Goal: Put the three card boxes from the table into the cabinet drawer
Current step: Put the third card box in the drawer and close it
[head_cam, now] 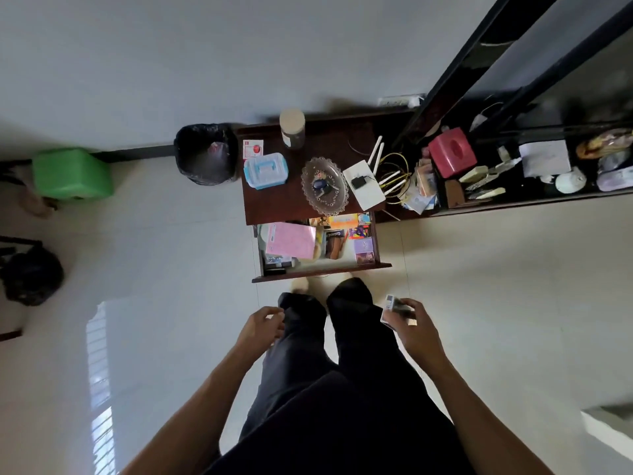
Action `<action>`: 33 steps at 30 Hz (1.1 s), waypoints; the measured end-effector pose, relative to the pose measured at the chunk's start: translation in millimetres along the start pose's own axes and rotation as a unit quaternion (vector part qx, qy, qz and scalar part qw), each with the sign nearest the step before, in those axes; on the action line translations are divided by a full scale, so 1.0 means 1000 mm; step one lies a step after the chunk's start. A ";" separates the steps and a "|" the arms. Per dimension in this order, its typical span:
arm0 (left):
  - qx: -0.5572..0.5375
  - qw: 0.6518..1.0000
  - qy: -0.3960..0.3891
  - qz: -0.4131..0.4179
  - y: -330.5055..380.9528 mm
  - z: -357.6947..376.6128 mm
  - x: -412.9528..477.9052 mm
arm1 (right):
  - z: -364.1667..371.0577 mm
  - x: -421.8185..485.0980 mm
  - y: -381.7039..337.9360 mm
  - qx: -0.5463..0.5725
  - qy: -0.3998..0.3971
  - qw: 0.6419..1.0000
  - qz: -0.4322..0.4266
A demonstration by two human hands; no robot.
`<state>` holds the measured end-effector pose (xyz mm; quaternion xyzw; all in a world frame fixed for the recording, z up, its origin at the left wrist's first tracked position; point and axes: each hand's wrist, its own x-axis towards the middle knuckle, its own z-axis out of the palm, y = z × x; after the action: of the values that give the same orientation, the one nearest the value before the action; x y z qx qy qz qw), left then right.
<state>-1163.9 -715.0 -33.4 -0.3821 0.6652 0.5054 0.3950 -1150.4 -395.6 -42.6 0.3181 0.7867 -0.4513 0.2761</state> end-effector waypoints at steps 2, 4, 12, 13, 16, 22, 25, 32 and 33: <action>0.012 1.000 -0.003 -0.012 0.000 0.010 0.014 | 0.005 0.017 -0.001 -0.010 -0.007 1.000 0.015; 0.025 0.999 -0.003 -0.030 -0.006 0.019 0.029 | 0.011 0.041 -0.003 -0.034 -0.019 0.999 0.020; -0.011 0.989 -0.007 -0.150 -0.056 0.067 0.121 | 0.051 0.182 0.005 -0.083 -0.067 0.992 0.065; -0.019 0.987 -0.007 -0.161 -0.062 0.073 0.139 | 0.059 0.203 0.008 -0.089 -0.063 0.992 0.066; -0.049 0.982 0.003 -0.180 -0.076 0.089 0.199 | 0.084 0.267 0.018 -0.112 -0.060 0.990 0.066; -0.165 0.958 0.051 -0.231 -0.106 0.103 0.325 | 0.142 0.377 0.065 -0.205 -0.047 0.977 0.042; -0.237 0.930 0.091 -0.265 -0.124 0.109 0.397 | 0.174 0.428 0.101 -0.253 -0.030 0.966 0.046; -0.399 0.881 0.133 -0.215 -0.138 0.121 0.502 | 0.217 0.497 0.170 -0.360 0.032 0.932 0.033; -0.398 0.882 0.144 -0.208 -0.137 0.122 0.510 | 0.218 0.504 0.175 -0.374 0.036 0.926 0.033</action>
<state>-1224.4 -678.8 -570.7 -0.7058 0.3624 0.5730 0.2053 -1312.1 -394.4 -595.5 0.2332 0.8969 -0.1032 0.3612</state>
